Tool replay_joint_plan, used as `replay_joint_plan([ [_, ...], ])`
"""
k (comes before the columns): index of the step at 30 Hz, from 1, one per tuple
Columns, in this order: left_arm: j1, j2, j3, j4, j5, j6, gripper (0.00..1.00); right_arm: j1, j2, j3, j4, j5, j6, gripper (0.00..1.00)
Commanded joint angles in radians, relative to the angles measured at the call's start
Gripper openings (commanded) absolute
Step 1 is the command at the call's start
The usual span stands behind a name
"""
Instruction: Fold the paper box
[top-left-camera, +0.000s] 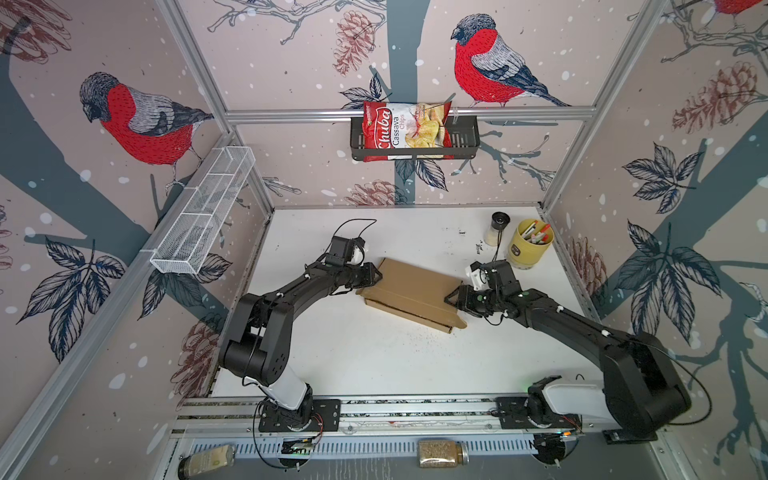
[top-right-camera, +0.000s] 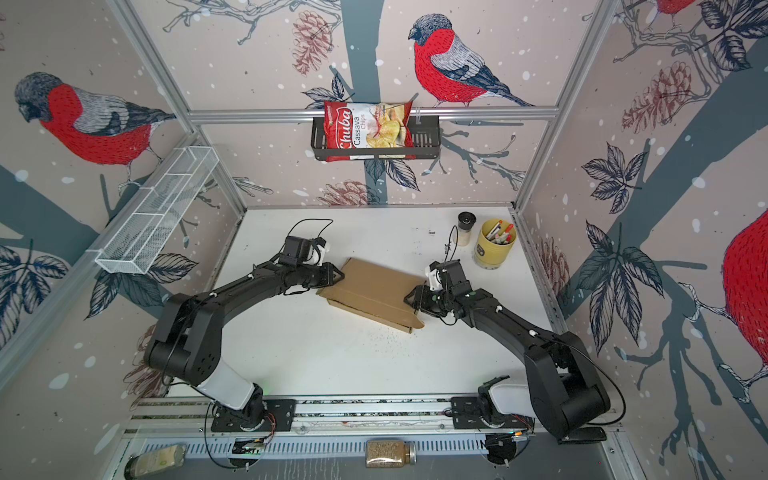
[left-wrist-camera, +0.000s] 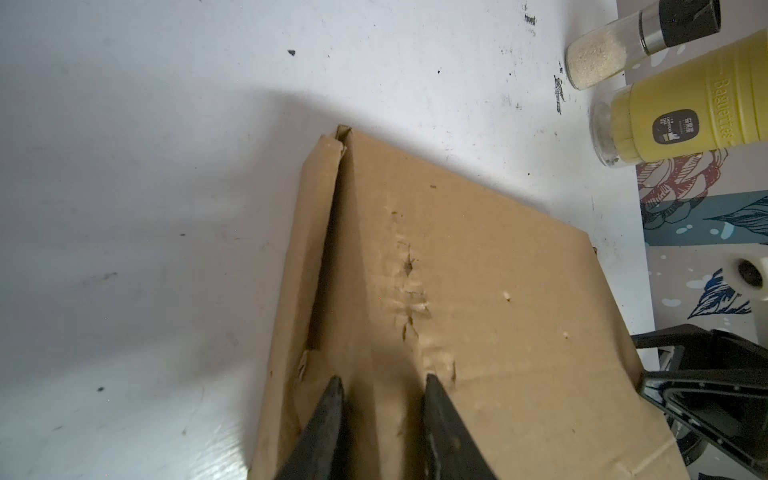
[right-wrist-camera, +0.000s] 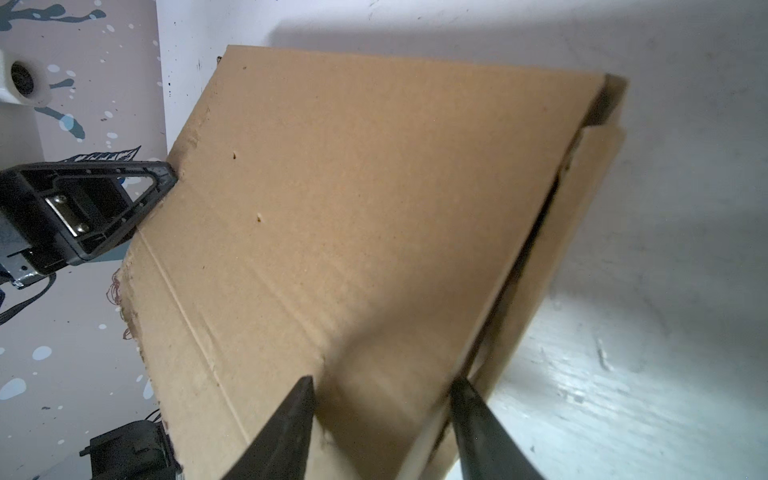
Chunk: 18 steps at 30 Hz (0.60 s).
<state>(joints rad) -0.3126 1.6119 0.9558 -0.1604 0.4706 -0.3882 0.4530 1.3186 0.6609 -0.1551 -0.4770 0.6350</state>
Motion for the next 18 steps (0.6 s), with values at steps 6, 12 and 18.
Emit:
replay_joint_plan([
  [6, -0.002, 0.010, -0.006, -0.072, -0.073, 0.050, 0.30, 0.000, 0.023, -0.009, 0.026, 0.005, -0.004, 0.52],
  [12, -0.017, 0.006, 0.004, -0.131, -0.123, 0.081, 0.29, 0.002, 0.042, -0.012, 0.012, 0.037, -0.030, 0.49],
  [18, -0.019, -0.013, -0.008, -0.080, -0.025, 0.055, 0.30, 0.007, 0.037, -0.008, 0.015, 0.035, -0.026, 0.49],
])
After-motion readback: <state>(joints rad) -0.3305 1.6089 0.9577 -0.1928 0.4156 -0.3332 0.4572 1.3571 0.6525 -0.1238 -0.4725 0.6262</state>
